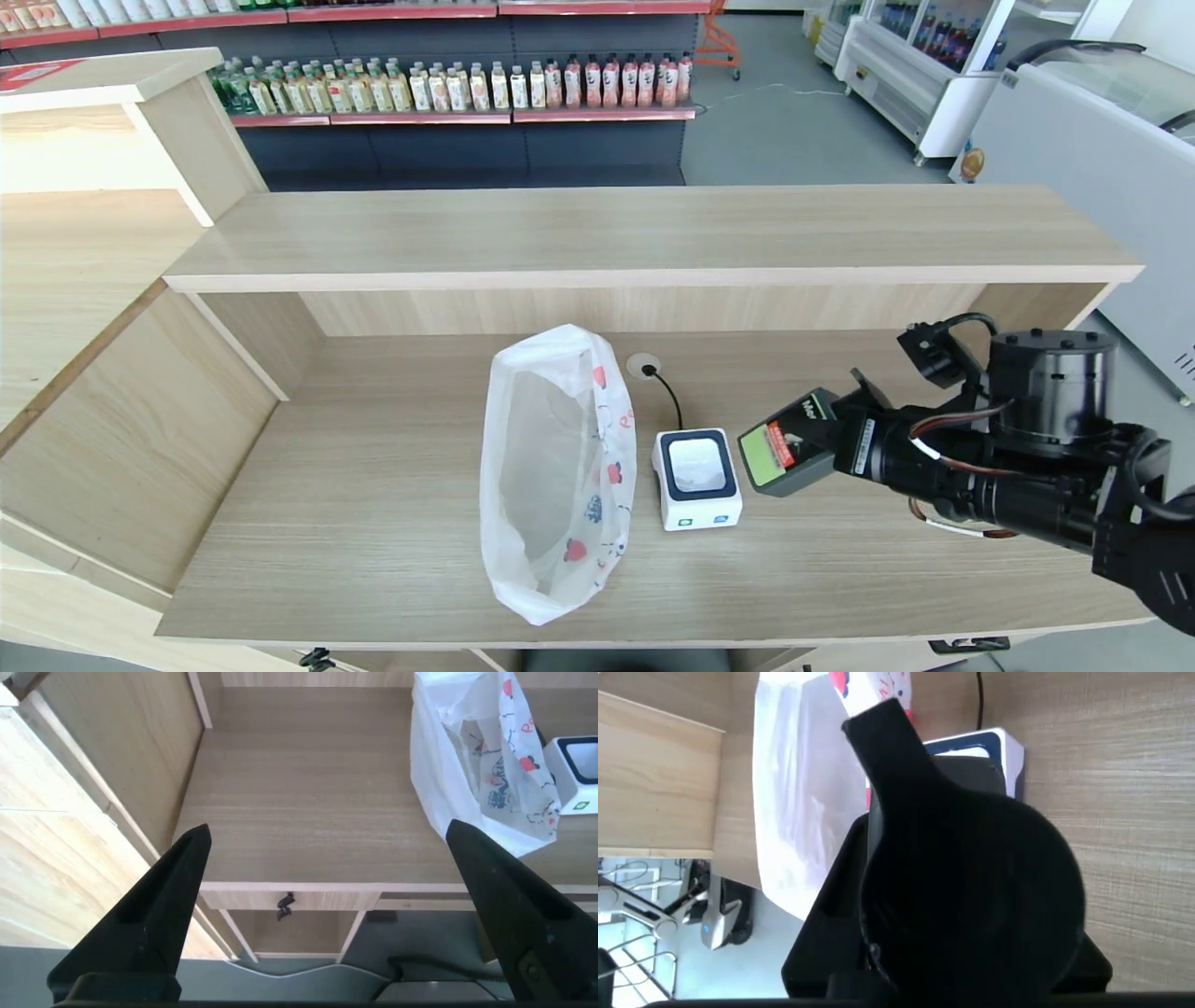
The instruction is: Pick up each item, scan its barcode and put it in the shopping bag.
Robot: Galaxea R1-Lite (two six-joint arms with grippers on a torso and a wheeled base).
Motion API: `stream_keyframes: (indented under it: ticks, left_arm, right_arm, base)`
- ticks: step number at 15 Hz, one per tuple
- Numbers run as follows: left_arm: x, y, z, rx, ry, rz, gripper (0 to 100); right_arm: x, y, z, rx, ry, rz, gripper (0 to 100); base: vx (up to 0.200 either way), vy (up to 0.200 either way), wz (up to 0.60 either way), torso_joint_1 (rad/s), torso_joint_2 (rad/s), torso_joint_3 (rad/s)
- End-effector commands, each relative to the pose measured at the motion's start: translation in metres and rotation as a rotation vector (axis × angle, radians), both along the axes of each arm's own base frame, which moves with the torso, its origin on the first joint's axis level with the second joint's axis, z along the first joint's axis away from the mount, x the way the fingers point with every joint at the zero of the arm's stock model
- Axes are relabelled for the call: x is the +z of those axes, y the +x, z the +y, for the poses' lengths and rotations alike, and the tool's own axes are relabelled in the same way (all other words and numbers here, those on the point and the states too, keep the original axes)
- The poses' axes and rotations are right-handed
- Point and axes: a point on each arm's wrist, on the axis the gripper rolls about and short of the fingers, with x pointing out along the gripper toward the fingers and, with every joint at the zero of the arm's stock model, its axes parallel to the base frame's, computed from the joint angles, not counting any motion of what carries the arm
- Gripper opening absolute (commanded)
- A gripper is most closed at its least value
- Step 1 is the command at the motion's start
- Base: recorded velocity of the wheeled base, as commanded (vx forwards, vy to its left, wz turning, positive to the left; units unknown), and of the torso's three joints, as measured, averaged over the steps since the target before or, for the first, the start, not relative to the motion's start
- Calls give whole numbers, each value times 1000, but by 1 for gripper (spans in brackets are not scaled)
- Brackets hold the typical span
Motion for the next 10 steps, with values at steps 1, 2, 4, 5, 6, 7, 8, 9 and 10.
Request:
stream_keyframes:
  ticks: [1, 2, 4, 5, 6, 7, 8, 9, 10]
  left_arm:
    - [0, 0, 0, 2, 0, 0, 100]
    - [0, 0, 0, 0, 0, 0, 100]
    - [0, 0, 0, 0, 0, 0, 100]
    - [0, 0, 0, 0, 0, 0, 100]
    - [0, 0, 0, 0, 0, 0, 100]
    - [0, 0, 0, 0, 0, 0, 100]
    - [0, 0, 0, 0, 0, 0, 100]
    - [0, 0, 0, 0, 0, 0, 100]
    - [0, 0, 0, 0, 0, 0, 100]
  right_arm:
    - [-18, 12, 5, 10, -49, 35, 0]
    - [-26, 18, 7, 18, -72, 27, 0]
    - [-42, 33, 11, 25, -91, -19, 0]
    - [-47, 36, 13, 31, -101, -24, 0]
    - [-57, 44, 16, 38, -124, -26, 0]
    - [-64, 51, 18, 41, -129, -29, 0]
    - [-69, 57, 21, 40, -126, -36, 0]
    - [-71, 63, 24, 44, -120, -50, 0]
    - [-73, 67, 26, 45, -117, -56, 0]
  base:
    - [0, 0, 0, 0, 0, 0]
    - [0, 0, 0, 0, 0, 0]
    - [0, 0, 0, 0, 0, 0]
    - [0, 0, 0, 0, 0, 0]
    - [0, 0, 0, 0, 0, 0]
    - [0, 0, 0, 0, 0, 0]
    - [0, 0, 0, 0, 0, 0]
    - [0, 0, 0, 0, 0, 0]
    - [0, 0, 0, 0, 0, 0]
